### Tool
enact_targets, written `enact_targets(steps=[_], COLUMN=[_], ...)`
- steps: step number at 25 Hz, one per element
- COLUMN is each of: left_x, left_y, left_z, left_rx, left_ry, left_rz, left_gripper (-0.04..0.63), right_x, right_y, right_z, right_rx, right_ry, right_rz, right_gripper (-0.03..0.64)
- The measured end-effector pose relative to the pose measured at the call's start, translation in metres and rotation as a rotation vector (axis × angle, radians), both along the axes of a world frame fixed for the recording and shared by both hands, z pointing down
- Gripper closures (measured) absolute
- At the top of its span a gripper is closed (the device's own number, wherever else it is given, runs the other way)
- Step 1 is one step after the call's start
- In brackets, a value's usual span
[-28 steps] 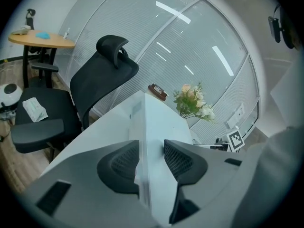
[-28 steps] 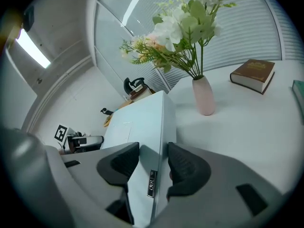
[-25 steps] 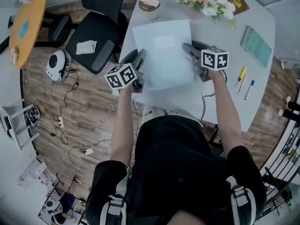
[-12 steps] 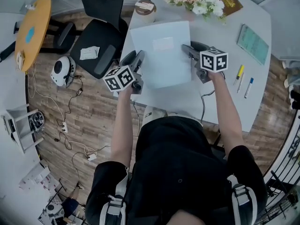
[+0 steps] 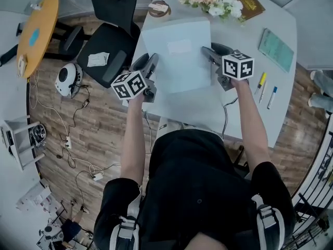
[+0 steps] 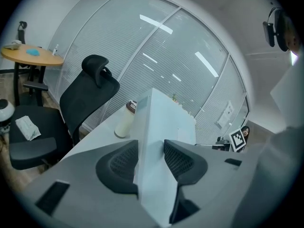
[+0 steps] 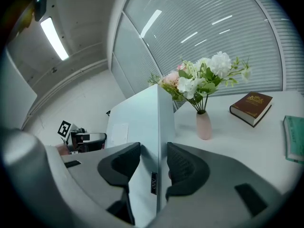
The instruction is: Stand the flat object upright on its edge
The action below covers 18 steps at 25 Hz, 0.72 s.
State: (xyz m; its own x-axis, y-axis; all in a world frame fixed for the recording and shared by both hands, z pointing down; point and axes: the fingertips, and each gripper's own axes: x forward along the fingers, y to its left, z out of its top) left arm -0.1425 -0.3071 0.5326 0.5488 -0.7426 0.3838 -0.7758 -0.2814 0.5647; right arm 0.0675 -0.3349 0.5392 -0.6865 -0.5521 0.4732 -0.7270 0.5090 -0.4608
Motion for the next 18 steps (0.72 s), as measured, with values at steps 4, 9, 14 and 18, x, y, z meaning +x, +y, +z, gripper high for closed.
enact_targets(steps=[4,9,14,18], left_x=[0.004,0.011,0.014,0.017], left_y=[0.000,0.000,0.000,-0.002], left_z=[-0.007,-0.016,-0.018,-0.023], left_rx=[0.025,0.056,0.077,0.102], left_ry=[-0.008,-0.028,-0.056,-0.088], left_rz=[0.011,0.033,0.056,0.064], left_gripper=[0.416,0.417,0.417,0.417], right_x=[0.005,0.011,0.014,0.017], right_y=[0.001,0.002,0.003,0.002], right_z=[-0.007,-0.013,-0.019,-0.022], right_rx=[0.022,0.052,0.104,0.130], right_ry=[0.014,0.045,0.081,0.089], right_rz=[-0.010,-0.019,-0.025,-0.017], right_gripper=[0.423,0.426,0.430,0.434])
